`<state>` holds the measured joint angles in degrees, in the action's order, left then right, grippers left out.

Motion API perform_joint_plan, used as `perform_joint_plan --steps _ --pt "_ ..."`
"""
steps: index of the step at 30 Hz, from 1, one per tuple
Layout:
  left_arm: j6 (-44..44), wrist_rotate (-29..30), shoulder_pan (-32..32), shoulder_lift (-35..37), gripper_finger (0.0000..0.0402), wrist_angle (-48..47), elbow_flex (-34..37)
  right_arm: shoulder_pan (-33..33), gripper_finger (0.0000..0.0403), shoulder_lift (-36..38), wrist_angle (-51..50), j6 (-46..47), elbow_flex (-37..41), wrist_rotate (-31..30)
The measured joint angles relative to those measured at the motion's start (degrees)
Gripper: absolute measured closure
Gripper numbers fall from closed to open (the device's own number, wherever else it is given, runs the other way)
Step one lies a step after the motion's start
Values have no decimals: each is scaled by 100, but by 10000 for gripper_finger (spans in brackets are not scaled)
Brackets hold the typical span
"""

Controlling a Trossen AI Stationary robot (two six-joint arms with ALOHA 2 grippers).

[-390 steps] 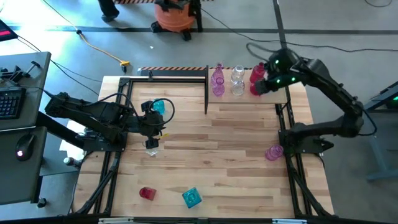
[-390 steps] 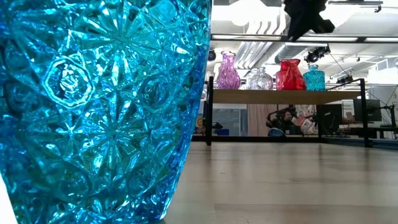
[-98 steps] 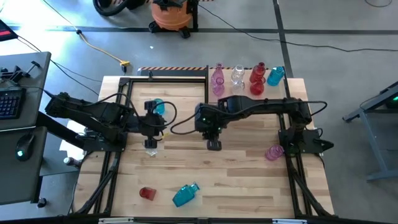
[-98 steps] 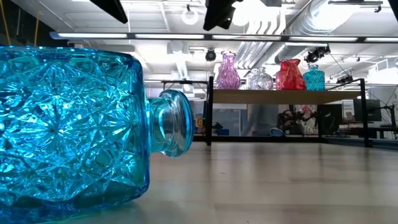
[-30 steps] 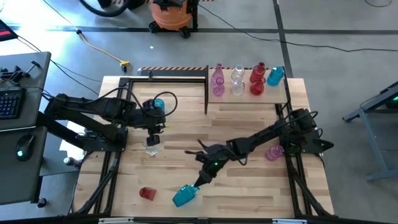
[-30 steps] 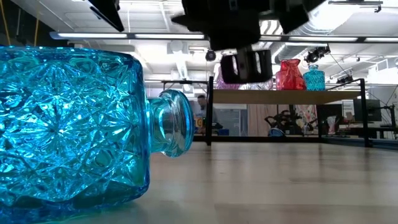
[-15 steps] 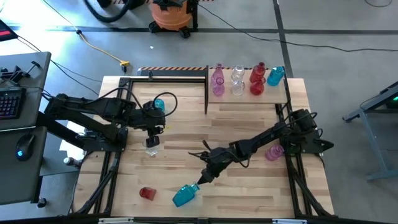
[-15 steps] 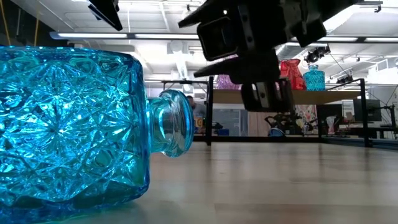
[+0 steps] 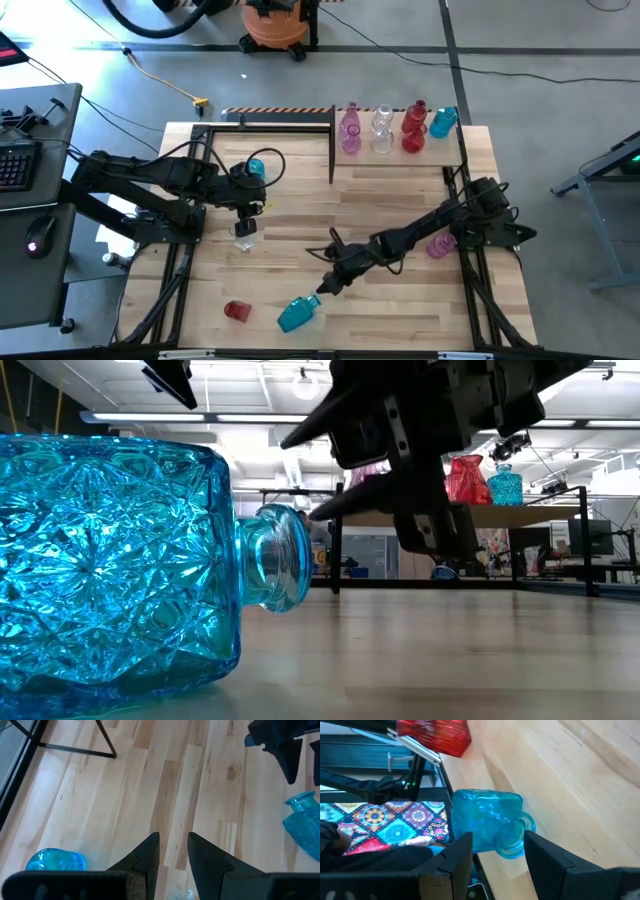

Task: Sort vases onto shelf
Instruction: Put the bottom blue vase on the shelf aligned with the other blue vase

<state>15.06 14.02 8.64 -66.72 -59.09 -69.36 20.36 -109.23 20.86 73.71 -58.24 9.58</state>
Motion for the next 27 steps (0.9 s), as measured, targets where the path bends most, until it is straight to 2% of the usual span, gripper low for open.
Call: perform_joint_plan --steps 10,17,27 --pt "90 1 0 0 312 4 0 134 245 -52 24 125 0 -75" --pt "88 2 0 0 312 4 0 230 245 -54 87 255 -2 -617" --pt "75 3 0 -1 312 4 0 119 245 -57 727 352 -221 -595"
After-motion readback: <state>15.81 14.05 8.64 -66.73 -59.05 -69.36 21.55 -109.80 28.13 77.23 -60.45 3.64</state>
